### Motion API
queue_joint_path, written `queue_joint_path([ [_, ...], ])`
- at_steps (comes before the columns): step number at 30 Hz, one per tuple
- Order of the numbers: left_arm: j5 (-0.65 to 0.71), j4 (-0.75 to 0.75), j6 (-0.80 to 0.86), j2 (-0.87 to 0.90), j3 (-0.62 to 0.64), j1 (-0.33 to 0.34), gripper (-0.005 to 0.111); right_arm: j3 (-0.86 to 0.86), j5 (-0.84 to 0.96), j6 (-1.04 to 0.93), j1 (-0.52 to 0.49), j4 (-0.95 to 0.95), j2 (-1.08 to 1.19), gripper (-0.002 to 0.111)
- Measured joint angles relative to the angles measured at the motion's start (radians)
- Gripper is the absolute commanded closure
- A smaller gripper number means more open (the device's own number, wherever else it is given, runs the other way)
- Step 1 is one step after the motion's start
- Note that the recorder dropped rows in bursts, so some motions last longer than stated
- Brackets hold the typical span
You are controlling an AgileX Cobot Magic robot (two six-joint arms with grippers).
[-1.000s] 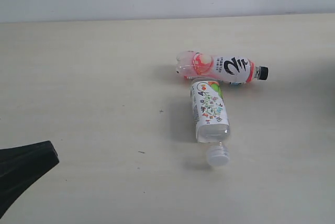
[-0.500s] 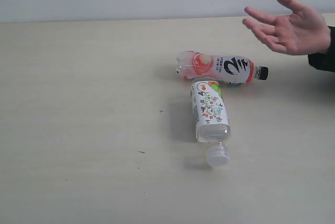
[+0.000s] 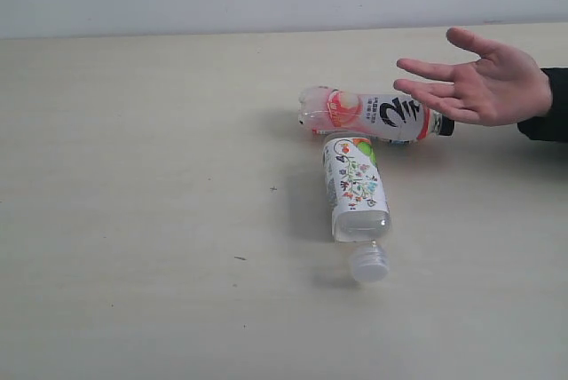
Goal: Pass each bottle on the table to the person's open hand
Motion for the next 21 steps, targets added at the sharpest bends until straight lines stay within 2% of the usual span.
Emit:
queue_joint_path([
  [5, 0.011, 0.0, -0.034, 0.0, 0.009, 0.295, 0.107, 0.0, 0.0, 0.0, 0.0, 0.0, 0.0, 0.108],
  [8, 0.038, -0.002, -0.073, 0.0, 0.009, 0.44, 0.107, 0.0, 0.0, 0.0, 0.0, 0.0, 0.0, 0.108],
  [11, 0.08, -0.002, -0.081, 0.0, 0.009, 0.545, 0.107, 0.0, 0.0, 0.0, 0.0, 0.0, 0.0, 0.108],
  [15, 0.096, -0.002, -0.083, 0.0, 0.009, 0.625, 0.107, 0.0, 0.0, 0.0, 0.0, 0.0, 0.0, 0.108],
  [21, 0.1, -0.002, -0.083, 0.0, 0.009, 0.635, 0.107, 0.0, 0.0, 0.0, 0.0, 0.0, 0.0, 0.108],
])
